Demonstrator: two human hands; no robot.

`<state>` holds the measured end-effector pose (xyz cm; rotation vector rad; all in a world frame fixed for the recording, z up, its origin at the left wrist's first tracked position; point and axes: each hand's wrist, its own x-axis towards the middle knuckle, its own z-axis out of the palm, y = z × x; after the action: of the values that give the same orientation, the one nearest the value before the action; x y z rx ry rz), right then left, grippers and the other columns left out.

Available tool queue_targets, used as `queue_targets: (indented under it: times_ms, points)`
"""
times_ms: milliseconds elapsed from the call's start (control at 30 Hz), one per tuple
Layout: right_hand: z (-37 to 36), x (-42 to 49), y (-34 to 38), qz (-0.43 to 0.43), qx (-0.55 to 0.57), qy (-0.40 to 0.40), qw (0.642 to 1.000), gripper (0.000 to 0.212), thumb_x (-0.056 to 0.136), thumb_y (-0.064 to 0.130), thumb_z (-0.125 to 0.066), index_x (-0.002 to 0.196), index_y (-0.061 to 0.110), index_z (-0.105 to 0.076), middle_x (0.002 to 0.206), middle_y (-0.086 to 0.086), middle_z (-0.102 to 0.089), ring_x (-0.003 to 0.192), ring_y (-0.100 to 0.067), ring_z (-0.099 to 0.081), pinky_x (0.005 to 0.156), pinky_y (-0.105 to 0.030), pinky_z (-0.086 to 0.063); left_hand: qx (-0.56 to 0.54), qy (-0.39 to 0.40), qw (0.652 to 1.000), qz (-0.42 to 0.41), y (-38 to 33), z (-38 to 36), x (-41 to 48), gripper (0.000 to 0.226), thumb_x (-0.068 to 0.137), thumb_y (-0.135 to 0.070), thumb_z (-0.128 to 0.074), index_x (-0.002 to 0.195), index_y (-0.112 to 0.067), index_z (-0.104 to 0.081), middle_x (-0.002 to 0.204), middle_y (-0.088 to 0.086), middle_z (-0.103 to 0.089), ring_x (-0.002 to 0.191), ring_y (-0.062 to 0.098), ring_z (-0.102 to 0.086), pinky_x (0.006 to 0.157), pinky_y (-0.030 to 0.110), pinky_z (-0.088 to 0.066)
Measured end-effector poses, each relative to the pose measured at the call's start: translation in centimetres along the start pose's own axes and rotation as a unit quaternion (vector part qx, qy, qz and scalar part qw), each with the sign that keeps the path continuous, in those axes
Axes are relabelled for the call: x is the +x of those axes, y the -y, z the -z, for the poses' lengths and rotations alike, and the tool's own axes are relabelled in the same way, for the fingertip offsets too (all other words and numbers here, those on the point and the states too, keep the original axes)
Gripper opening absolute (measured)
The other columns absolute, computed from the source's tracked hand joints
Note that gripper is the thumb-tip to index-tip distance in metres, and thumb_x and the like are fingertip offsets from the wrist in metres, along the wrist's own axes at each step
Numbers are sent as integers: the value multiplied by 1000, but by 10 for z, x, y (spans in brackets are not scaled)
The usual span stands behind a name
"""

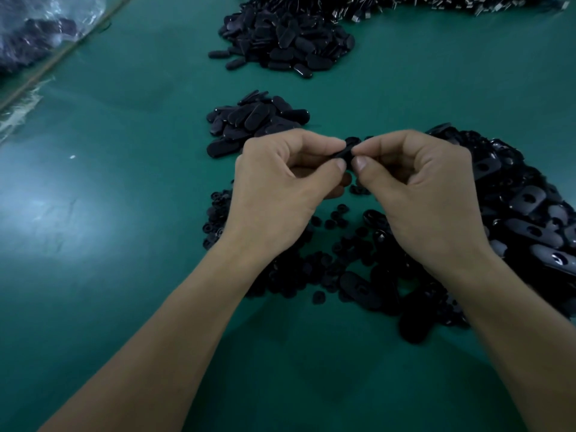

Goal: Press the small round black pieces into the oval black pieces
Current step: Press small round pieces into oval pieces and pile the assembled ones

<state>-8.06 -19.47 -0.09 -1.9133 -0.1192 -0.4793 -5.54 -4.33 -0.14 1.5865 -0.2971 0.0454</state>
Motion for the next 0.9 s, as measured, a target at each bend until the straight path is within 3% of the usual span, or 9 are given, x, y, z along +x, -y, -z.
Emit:
queue_targets:
  times_ms: [200,333,533,600,800,900]
  points:
    - [3,1,0,16,-35,4,999,21,93,12,-70,91,33,-67,81,12,-71,76,-7,-69,72,-24,-56,3,-2,1000,-7,0,1,1,20,88,4,-72,91,-15,-75,79,2,-78,75,18,-77,71,29,-62]
    - [3,1,0,11,-30,12,999,30,91,11,-71,91,37,-55,83,9,-68,79,-10,-68,74,-29,-56,22,9,1000,-10,2,2,1,19,88,3,-73,92,-15,-76,82,3,-78,76,17,-77,72,29,-62]
    - [3,-1,4,25,-65,9,998,35,89,9,-74,82,35,-51,81,7,-67,76,-10,-67,68,-23,-56,62,20,998,-8,3,4,1,16,89,-1,-72,94,-15,-76,81,2,-78,74,18,-77,73,36,-64]
    - [2,-2,5,18,-81,-4,997,33,87,10,-76,79,31,-52,80,4,-68,75,-13,-68,68,-31,-58,90,25,996,-15,3,4,1,17,89,-2,-72,92,-18,-76,80,0,-78,74,16,-76,74,39,-64]
    - [-2,-7,7,14,-115,-23,993,33,87,9,-77,74,26,-51,76,6,-68,70,-15,-68,61,-35,-56,192,4,979,-66,3,1,0,21,84,-5,-75,93,-24,-73,80,-14,-73,73,-1,-71,71,18,-57]
    - [-2,-8,7,24,-141,-19,990,33,87,4,-73,74,27,-52,72,7,-67,62,-15,-65,57,-33,-52,230,3,969,-89,3,0,-1,16,88,-9,-73,96,-22,-73,80,-17,-71,73,-1,-69,69,16,-55]
